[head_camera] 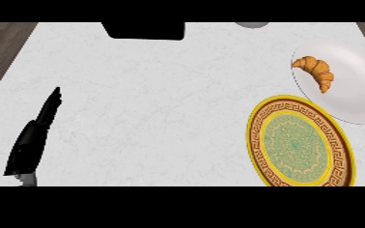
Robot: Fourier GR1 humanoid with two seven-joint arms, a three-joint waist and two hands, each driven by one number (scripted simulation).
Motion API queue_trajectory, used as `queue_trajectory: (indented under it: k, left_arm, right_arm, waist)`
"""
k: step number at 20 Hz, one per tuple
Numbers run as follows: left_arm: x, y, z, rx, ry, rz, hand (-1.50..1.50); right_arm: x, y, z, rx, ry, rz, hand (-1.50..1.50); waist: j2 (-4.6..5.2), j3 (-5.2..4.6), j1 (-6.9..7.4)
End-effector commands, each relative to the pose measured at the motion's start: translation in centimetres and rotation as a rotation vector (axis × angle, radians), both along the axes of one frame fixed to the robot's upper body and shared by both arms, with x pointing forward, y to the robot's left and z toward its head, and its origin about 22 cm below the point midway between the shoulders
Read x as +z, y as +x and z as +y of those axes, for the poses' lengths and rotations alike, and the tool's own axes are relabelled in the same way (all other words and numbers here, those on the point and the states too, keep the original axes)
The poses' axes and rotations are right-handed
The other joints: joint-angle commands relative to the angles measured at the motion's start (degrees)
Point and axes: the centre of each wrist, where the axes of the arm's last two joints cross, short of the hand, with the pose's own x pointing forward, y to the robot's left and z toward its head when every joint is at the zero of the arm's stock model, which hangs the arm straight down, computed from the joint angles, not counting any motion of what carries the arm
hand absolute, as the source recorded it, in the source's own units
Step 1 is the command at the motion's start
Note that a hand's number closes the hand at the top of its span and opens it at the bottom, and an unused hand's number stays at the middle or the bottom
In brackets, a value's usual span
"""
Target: Pick the croissant from the plate and place it in the plate
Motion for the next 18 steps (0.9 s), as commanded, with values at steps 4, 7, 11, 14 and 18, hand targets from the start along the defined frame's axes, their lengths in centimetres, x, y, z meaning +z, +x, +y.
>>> queue_trajectory:
  k: [4, 7, 11, 14, 18]
  left_arm:
    - [-0.4, -0.5, -0.4, -0.012, 0.007, -0.012, 0.0]
    - [0.4, -0.3, 0.1, -0.015, -0.004, -0.025, 0.0]
    - [0.0, 0.4, -0.7, -0.017, -0.012, -0.016, 0.0]
    - [0.2, 0.2, -0.7, -0.018, -0.011, -0.005, 0.0]
    - [-0.3, 0.1, -1.0, -0.007, -0.02, -0.01, 0.0]
  right_arm:
    - [1.5, -5.4, -5.3, -0.015, 0.119, -0.122, -1.5]
    - [1.0, -7.5, -6.7, -0.008, 0.111, -0.147, -1.5]
    - [1.2, -8.7, -7.6, 0.02, 0.08, -0.158, -1.5]
    - [1.9, -9.7, -8.4, -0.009, 0.047, -0.136, -1.5]
    - [0.8, -10.5, -8.5, -0.018, 0.071, -0.133, -1.5]
  waist:
    - [0.55, 0.28, 0.6]
    - [0.58, 0.43, 0.55]
    - [0.83, 0.51, 0.15]
    - [0.64, 0.53, 0.79]
    - [0.68, 0.58, 0.69]
